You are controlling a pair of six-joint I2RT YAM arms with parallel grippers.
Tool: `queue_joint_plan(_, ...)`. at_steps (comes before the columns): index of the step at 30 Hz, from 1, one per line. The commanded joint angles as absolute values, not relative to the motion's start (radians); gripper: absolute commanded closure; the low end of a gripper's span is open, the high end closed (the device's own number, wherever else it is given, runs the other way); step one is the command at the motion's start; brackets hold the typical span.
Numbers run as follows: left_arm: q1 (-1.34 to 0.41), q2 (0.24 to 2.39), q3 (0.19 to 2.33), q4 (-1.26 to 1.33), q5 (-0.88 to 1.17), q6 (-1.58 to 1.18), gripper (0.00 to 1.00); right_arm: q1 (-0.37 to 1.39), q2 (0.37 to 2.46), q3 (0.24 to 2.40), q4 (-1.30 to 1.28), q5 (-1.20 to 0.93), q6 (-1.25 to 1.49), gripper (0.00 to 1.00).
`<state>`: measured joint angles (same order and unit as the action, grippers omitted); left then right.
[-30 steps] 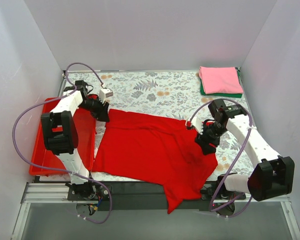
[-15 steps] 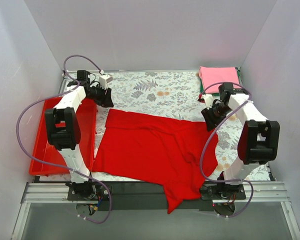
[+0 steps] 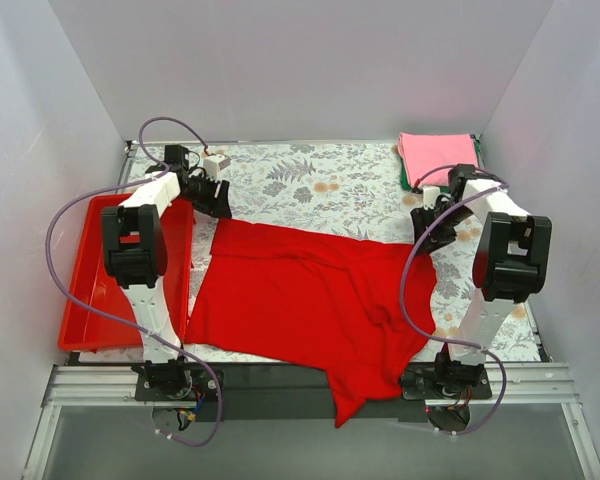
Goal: Fold and stack the t-shirts
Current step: Fold the tshirt
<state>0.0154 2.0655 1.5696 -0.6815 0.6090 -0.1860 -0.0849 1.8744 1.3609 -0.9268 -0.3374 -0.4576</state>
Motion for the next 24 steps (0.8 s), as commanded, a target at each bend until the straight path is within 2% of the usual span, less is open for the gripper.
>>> queue_joint_plan(1, 0.014, 2.071, 1.603, -0.677, 0.597, -0.196, 0.48, -0.083, 1.913, 1.416, -0.901, -0.406, -0.408, 0.46)
queue_joint_plan(2, 0.014, 2.075, 1.601, -0.676, 0.597, -0.201, 0.48, -0.083, 1.92, 1.42, -0.882, -0.407, -0.4, 0.48)
queue_joint_plan(3, 0.014, 2.079, 1.598, -0.672, 0.594, -0.212, 0.48, -0.083, 1.939, 1.425, -0.873, -0.403, -0.396, 0.56)
queue_joint_plan(5, -0.021, 2.089, 1.591, -0.663, 0.578, -0.225, 0.48, -0.081, 1.959, 1.445, -0.855, -0.379, -0.39, 0.67)
queue_joint_plan(6, -0.025, 2.092, 1.586, -0.647, 0.568, -0.239, 0.48, -0.084, 1.98, 1.453, -0.836, -0.37, -0.387, 0.76)
queue_joint_plan(7, -0.032, 2.094, 1.582, -0.637, 0.555, -0.245, 0.48, -0.086, 1.989, 1.459, -0.828, -0.345, -0.385, 0.81)
queue_joint_plan(8, -0.037, 2.095, 1.572, -0.631, 0.54, -0.25, 0.48, -0.087, 1.999, 1.477, -0.819, -0.333, -0.384, 0.93)
queue_joint_plan(9, -0.043, 2.097, 1.568, -0.624, 0.534, -0.253, 0.49, -0.09, 2.019, 1.486, -0.805, -0.325, -0.387, 0.99)
queue_joint_plan(13, -0.054, 2.108, 1.563, -0.62, 0.517, -0.268, 0.55, -0.103, 2.069, 1.558, -0.759, -0.264, -0.399, 0.99)
queue_joint_plan(16, -0.054, 2.12, 1.574, -0.621, 0.512, -0.296, 0.63, -0.109, 2.127, 1.655, -0.746, -0.236, -0.408, 0.99)
queue_joint_plan(18, -0.055, 2.131, 1.586, -0.62, 0.499, -0.311, 0.74, -0.109, 2.164, 1.727, -0.742, -0.233, -0.413, 0.99)
queue_joint_plan(19, -0.054, 2.137, 1.592, -0.62, 0.492, -0.328, 0.76, -0.109, 2.177, 1.75, -0.741, -0.227, -0.414, 0.99)
queue_joint_plan(21, -0.054, 2.146, 1.601, -0.615, 0.482, -0.347, 0.77, -0.109, 2.21, 1.801, -0.744, -0.224, -0.417, 0.99)
queue_joint_plan(23, -0.054, 2.146, 1.62, -0.615, 0.482, -0.368, 0.71, -0.11, 2.221, 1.862, -0.747, -0.199, -0.417, 0.97)
queue_joint_plan(24, -0.054, 2.131, 1.624, -0.618, 0.492, -0.37, 0.63, -0.112, 2.217, 1.873, -0.752, -0.21, -0.417, 0.89)
